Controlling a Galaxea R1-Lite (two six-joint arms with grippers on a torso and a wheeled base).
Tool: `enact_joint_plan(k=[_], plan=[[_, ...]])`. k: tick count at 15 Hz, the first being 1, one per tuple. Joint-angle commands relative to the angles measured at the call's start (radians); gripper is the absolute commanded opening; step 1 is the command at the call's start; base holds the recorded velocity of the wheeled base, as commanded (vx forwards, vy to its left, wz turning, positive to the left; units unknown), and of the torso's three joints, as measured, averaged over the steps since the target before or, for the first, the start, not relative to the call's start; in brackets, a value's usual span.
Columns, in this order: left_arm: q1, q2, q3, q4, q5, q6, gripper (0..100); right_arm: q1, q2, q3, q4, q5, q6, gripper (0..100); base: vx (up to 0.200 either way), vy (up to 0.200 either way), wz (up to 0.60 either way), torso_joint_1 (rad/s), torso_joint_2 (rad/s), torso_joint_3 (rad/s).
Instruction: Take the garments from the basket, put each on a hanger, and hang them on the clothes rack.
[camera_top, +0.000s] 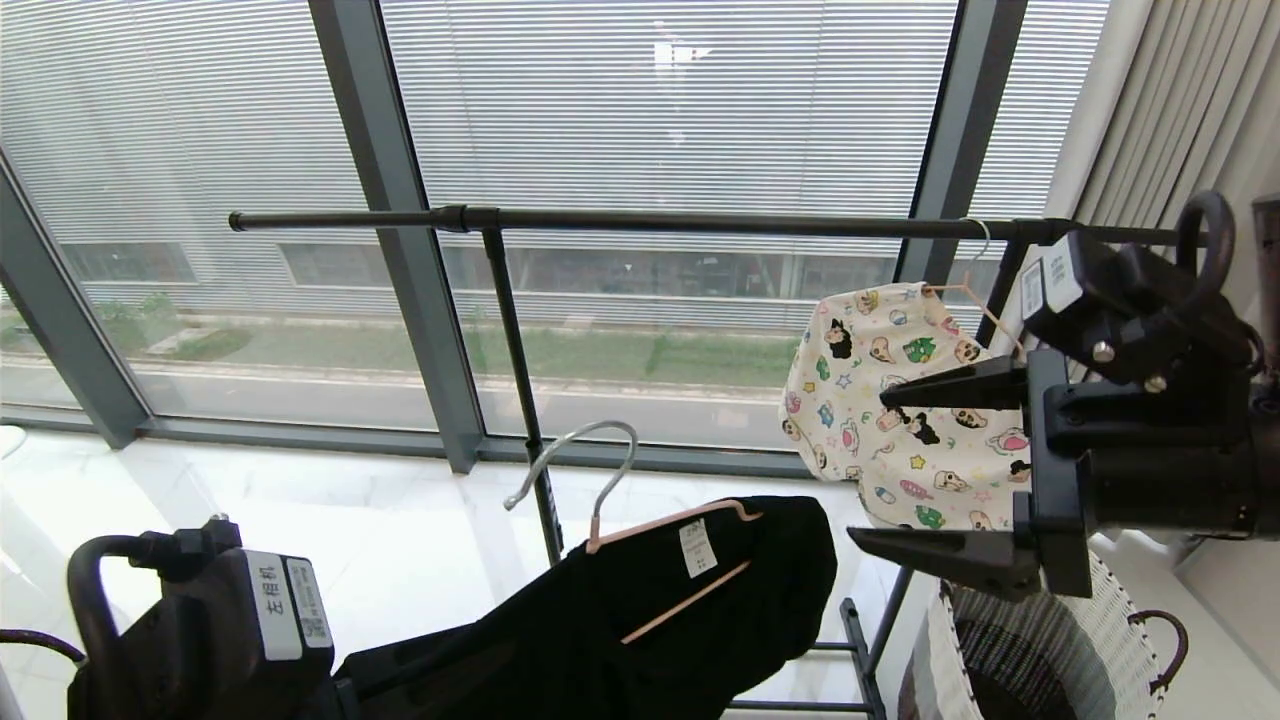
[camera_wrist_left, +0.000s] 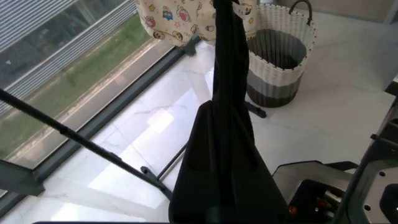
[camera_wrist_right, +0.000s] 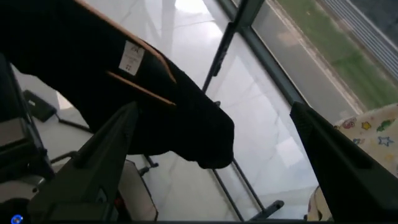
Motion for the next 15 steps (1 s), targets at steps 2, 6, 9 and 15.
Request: enact_joint_plan(k=[2, 6, 9, 15], plan=[[-0.091, 0.033, -0.025, -0.001, 0.000, 0.004, 0, 0.067, 0.068, -0.022, 0.072, 0.054, -0.122, 100, 0.000, 0.000, 0.00, 0.000, 0.00, 0.000], [-0.134, 0.065, -0.040, -0.001, 0.000, 0.062, 0, 0.125, 0.133, -0.027, 0.082, 0.057, -0.139, 100, 0.000, 0.000, 0.00, 0.000, 0.00, 0.000], [-0.151, 0.074, -0.051, -0.001, 0.000, 0.065, 0, 0.118, 0.153, -0.018, 0.102, 0.050, -0.209, 100, 0.000, 0.000, 0.00, 0.000, 0.00, 0.000], [-0.171, 0.096, -0.083, -0.001, 0.003, 0.067, 0, 0.119, 0.194, -0.018, 0.102, 0.013, -0.209, 100, 0.000, 0.000, 0.00, 0.000, 0.00, 0.000]])
